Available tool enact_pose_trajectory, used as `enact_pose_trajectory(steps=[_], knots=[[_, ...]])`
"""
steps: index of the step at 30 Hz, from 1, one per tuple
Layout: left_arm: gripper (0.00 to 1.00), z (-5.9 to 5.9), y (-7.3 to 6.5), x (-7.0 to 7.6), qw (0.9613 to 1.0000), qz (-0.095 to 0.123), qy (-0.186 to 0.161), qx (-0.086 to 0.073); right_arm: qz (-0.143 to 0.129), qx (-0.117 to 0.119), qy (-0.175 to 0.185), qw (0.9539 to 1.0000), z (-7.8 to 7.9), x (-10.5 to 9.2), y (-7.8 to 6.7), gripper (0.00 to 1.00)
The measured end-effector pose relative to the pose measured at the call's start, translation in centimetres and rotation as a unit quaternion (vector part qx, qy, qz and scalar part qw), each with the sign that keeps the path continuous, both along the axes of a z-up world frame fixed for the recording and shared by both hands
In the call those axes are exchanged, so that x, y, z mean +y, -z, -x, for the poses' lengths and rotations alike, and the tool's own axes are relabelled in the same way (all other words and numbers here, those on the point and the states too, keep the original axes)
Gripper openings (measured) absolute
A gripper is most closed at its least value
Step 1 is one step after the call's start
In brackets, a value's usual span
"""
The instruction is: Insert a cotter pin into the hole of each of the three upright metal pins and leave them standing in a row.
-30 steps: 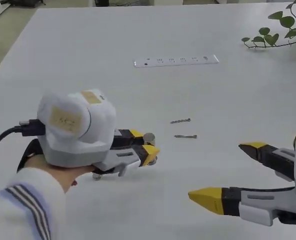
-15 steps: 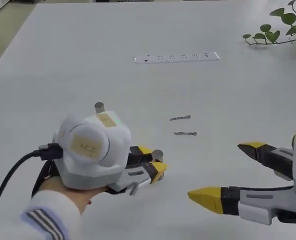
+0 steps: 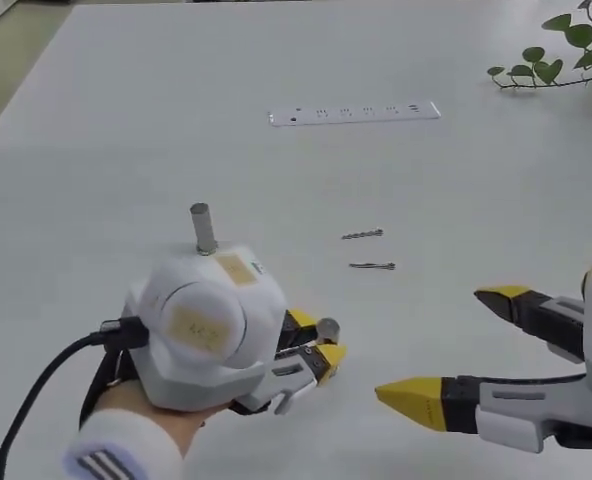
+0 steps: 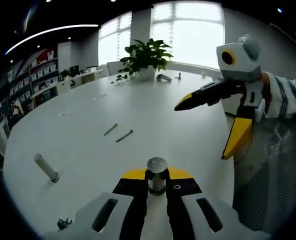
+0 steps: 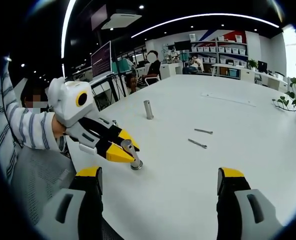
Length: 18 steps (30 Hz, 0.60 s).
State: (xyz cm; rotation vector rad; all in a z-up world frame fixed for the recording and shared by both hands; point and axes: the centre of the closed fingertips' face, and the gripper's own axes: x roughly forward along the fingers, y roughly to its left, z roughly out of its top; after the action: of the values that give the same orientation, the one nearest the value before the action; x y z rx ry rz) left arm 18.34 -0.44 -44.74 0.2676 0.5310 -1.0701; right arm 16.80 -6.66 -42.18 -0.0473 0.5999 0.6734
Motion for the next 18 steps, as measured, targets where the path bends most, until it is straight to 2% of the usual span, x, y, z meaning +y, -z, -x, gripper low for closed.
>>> enact_pose_trajectory(steps=[9, 11, 18], knots=[[0.09, 0.4, 0.5, 0.0, 0.9999, -0.009, 0.006, -0.001, -0.001, 0.002, -0.003, 1.0, 0.1, 0.2, 0.1, 0.94], [0.09, 0.5, 0.5, 0.0, 0.9997, -0.016, 0.01, -0.015, -0.001, 0.002, -0.003, 1.0, 0.1, 0.2, 0.1, 0.94], [0.09, 0.6, 1.0, 0.1, 0.9999, -0.013, -0.008, 0.005, -0.001, 0.003, -0.004, 1.0, 0.1, 0.2, 0.2, 0.94]])
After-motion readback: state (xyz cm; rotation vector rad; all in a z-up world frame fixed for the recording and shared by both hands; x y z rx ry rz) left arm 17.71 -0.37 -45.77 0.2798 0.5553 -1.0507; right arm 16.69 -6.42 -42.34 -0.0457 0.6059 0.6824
